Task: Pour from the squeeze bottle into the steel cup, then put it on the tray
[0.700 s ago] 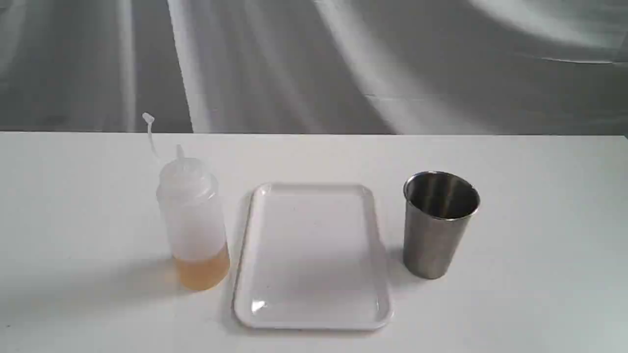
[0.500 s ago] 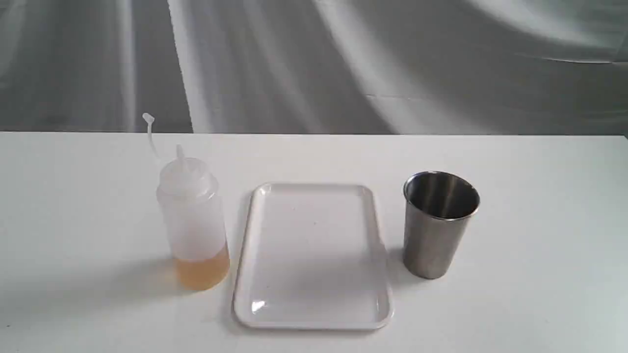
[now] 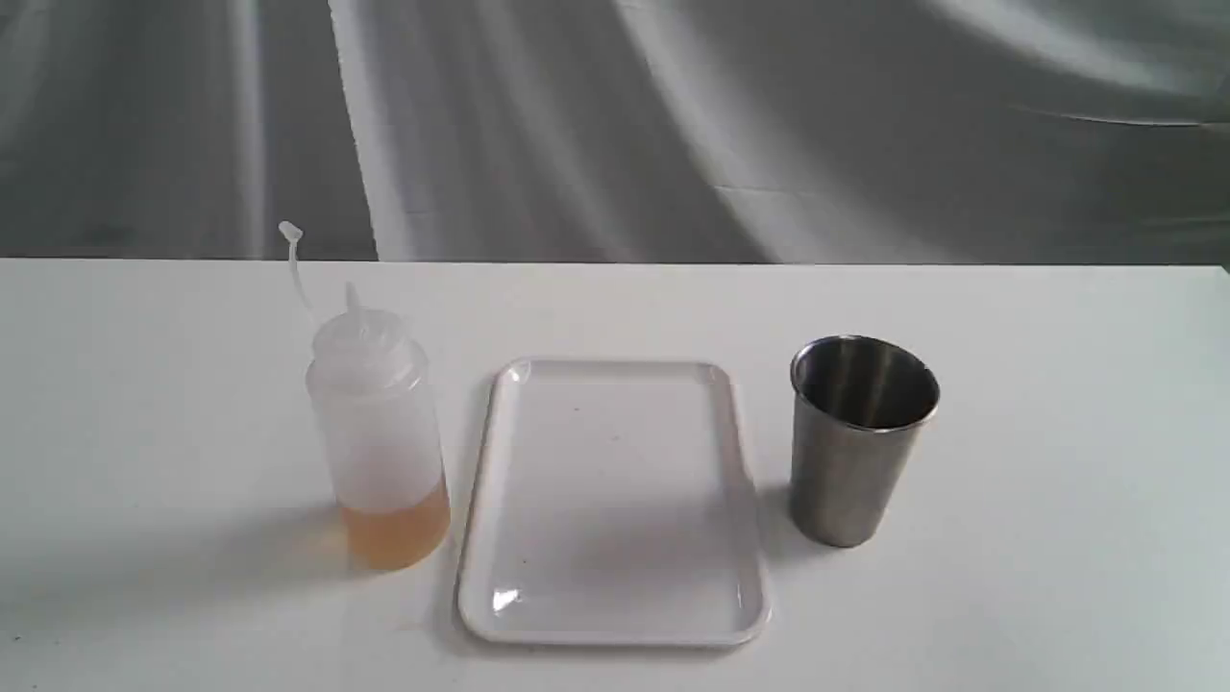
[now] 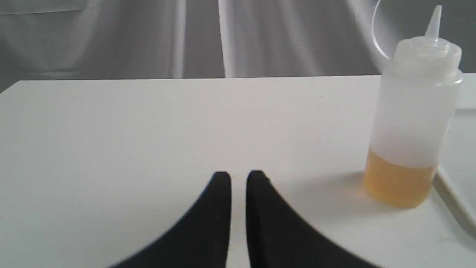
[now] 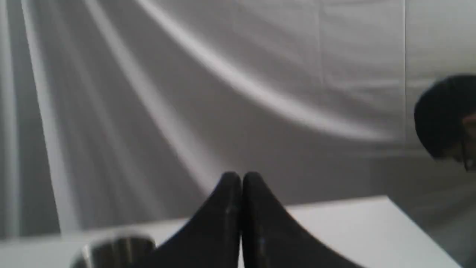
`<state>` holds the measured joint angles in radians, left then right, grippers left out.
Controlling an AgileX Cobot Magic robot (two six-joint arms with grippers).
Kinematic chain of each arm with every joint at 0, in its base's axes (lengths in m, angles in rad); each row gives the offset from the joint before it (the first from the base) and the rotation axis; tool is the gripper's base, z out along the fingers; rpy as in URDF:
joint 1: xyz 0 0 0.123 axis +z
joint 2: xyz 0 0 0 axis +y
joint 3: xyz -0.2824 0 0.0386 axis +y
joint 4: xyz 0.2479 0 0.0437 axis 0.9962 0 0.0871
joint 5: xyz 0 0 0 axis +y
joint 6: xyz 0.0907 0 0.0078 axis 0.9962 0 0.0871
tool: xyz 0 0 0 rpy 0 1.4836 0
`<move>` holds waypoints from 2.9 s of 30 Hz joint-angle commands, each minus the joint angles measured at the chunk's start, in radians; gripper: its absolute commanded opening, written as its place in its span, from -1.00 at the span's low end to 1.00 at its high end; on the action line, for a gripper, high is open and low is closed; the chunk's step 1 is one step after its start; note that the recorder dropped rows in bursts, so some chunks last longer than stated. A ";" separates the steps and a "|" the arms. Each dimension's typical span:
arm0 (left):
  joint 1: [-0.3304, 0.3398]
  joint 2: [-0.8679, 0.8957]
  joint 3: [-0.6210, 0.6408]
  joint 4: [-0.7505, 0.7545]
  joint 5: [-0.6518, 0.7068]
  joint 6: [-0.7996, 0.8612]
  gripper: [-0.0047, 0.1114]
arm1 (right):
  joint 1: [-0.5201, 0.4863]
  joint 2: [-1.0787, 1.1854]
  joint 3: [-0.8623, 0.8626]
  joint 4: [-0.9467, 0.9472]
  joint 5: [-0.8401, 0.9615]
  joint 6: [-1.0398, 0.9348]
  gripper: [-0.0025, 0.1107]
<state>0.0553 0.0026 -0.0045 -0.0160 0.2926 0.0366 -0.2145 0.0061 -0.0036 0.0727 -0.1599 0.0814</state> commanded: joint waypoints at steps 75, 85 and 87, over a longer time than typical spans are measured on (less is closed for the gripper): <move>-0.008 -0.003 0.004 -0.003 -0.009 -0.002 -0.78 | 0.879 1.269 -1.429 -0.692 0.359 0.580 -0.96; -0.008 -0.003 0.004 -0.003 -0.009 -0.002 -0.78 | 0.905 1.371 -1.422 -0.364 0.352 0.387 -0.96; -0.008 -0.003 0.004 -0.003 -0.009 -0.004 -0.78 | 0.905 1.382 -1.394 -0.250 0.306 0.271 -0.96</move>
<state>0.0553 0.0026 -0.0045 -0.0160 0.2926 0.0366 0.6861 1.3770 -1.4151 -0.2754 0.1786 0.4536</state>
